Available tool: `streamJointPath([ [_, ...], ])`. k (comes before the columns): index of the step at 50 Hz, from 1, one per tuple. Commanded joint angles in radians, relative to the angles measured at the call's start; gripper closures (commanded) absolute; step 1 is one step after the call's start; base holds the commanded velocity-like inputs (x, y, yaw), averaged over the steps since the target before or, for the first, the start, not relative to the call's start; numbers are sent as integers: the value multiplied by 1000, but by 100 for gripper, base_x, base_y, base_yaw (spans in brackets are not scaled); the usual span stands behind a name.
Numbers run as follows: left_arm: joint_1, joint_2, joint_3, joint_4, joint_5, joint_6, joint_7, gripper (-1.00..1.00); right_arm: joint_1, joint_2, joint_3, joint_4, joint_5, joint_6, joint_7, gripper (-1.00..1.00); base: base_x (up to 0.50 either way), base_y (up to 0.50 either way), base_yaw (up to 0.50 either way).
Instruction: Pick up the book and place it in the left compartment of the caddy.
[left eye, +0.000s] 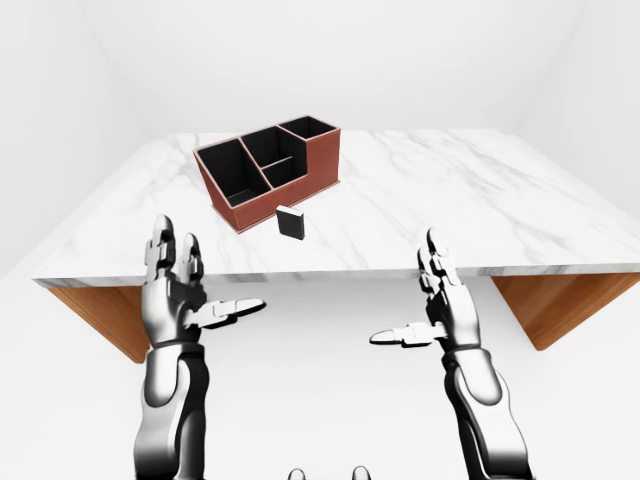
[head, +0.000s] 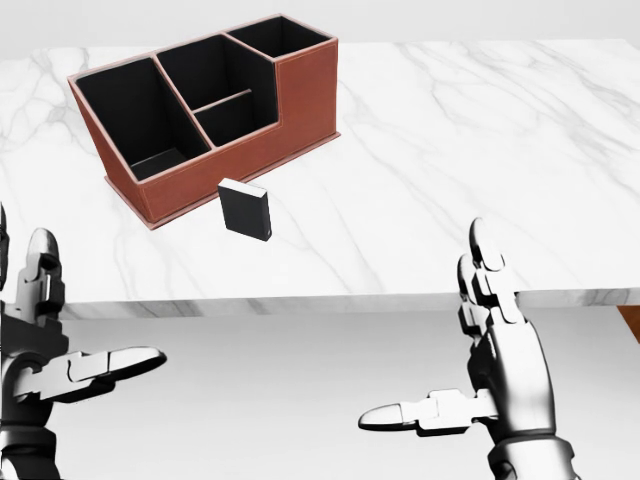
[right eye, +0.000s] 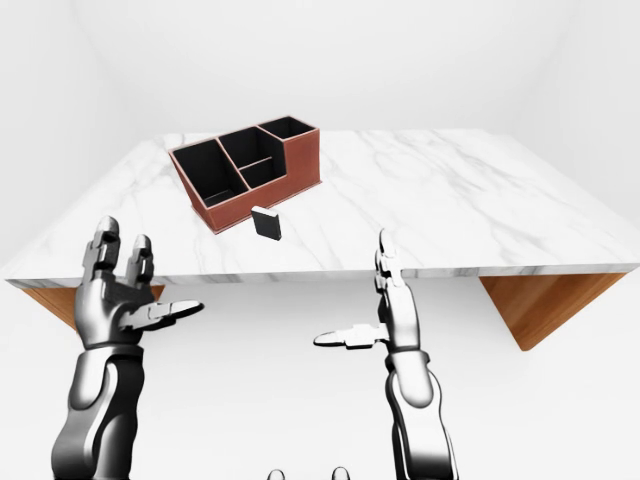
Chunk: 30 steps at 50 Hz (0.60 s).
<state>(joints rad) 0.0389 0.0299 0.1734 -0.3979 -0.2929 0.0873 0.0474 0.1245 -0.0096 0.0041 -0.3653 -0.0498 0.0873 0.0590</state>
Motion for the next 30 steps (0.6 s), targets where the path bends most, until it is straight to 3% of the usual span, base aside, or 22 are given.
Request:
streamJointPath([
  [1, -43, 17, 58, 36, -78, 0, 61, -100, -1, 3, 2, 9, 8, 0, -5, -100, 0, 0, 0],
  [13, -46, 35, 102, -14, -149, 0, 105, -100, 44, 2, 31, -162, -22, 0, -2, -100, 0, 0, 0],
  [30, -28, 32, 110, -88, -174, 0, 124, -100, 144, -1, 141, -681, -162, 0, 36, -100, 0, 0, 0],
])
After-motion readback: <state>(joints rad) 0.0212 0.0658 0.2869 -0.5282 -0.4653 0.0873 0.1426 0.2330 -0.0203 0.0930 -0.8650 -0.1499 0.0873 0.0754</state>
